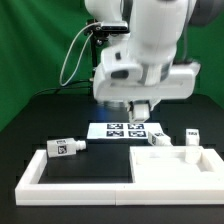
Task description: Assemble one leg
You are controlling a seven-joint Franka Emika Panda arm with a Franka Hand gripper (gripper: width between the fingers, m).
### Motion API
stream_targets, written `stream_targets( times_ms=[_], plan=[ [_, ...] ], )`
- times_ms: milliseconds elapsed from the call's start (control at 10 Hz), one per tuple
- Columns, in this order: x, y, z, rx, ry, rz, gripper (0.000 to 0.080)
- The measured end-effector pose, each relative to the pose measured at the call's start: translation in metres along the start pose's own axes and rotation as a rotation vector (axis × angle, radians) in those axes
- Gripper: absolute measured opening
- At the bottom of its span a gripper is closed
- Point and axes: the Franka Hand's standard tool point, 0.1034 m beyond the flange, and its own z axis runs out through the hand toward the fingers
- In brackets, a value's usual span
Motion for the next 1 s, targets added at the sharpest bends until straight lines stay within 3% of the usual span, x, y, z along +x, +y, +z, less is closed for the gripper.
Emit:
stream_targets(
  times_ms=[100, 200, 600, 800, 900, 1000],
  plan=[
    [0.008, -0.013, -0.014, -0.009, 0.081, 0.020, 0.0285],
    [0.007, -0.025, -0.017, -0.023, 0.151, 0.017, 0.0285],
    [0.012, -0.022, -0.015, -0.027, 0.393, 0.006, 0.0287],
    [0.039, -0.034, -0.034, -0.007, 0.549, 0.022, 0.0287],
    [0.055, -0.033, -0.046, 0.005, 0.626, 0.044, 0.0287],
    [0.067, -0.031, -0.058, -0.003, 0.711, 0.043, 0.0287]
  ],
)
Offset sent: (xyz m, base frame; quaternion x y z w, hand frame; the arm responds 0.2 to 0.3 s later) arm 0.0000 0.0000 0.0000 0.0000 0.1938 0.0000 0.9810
